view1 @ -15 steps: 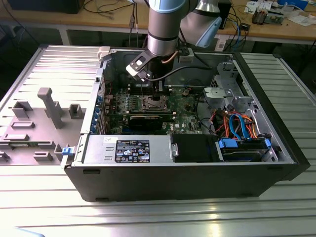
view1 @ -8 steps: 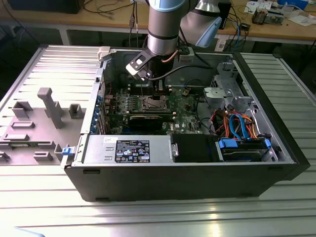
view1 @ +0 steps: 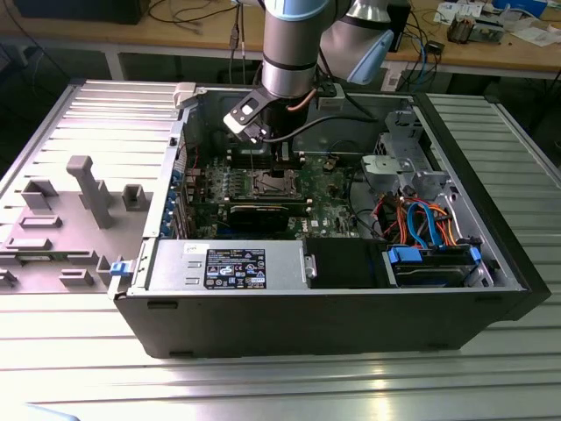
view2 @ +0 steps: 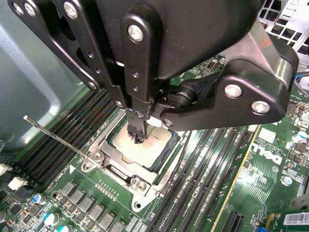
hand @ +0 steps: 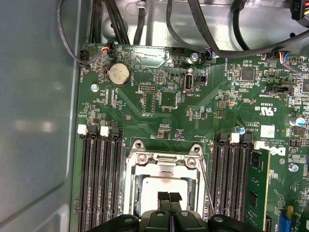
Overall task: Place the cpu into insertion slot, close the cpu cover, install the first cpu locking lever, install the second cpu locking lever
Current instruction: 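Install the first cpu locking lever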
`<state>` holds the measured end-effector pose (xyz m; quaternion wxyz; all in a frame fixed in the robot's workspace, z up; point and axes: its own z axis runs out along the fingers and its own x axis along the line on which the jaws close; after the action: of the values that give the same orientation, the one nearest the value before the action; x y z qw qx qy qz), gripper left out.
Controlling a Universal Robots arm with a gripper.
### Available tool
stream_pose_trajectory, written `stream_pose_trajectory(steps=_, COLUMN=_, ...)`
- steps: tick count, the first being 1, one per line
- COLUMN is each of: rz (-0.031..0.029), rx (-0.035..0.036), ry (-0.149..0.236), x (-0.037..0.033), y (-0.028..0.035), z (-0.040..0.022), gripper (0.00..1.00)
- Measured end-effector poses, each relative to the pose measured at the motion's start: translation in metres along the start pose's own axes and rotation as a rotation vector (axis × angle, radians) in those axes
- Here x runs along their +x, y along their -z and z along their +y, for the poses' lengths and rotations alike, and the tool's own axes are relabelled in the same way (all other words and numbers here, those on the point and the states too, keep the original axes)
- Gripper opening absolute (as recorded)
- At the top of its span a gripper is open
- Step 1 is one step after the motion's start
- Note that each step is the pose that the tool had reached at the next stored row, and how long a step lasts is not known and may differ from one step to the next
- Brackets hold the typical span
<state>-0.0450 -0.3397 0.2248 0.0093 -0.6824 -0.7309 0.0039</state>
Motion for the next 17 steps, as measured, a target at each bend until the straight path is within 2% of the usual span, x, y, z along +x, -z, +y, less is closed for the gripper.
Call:
stream_pose_trajectory(steps=2, rz=-0.0002, rx=0.0001, ry=0.000, x=0.0000, y=0.0012, z=-0.0001, gripper=0.11)
stream_pose_trajectory(steps=8, rz=-0.0001, rx=0.0000, ry=0.000, x=0.0001, y=0.0115, z=-0.0002, gripper=0.11)
stream_pose_trajectory(steps=10, rz=-0.0001, rx=0.0000, ry=0.000, x=0.0002, y=0.0176, z=-0.0003, gripper=0.11)
stream_pose_trajectory(steps=11, rz=0.0000, rx=-0.0001, ry=0.000, x=0.0002, y=0.0238, z=-0.0004, gripper=0.11)
stream_pose_trajectory(steps=17, rz=0.0000, rx=0.0000, ry=0.000, x=0.0003, y=0.0394, z=-0.0007, gripper=0.11)
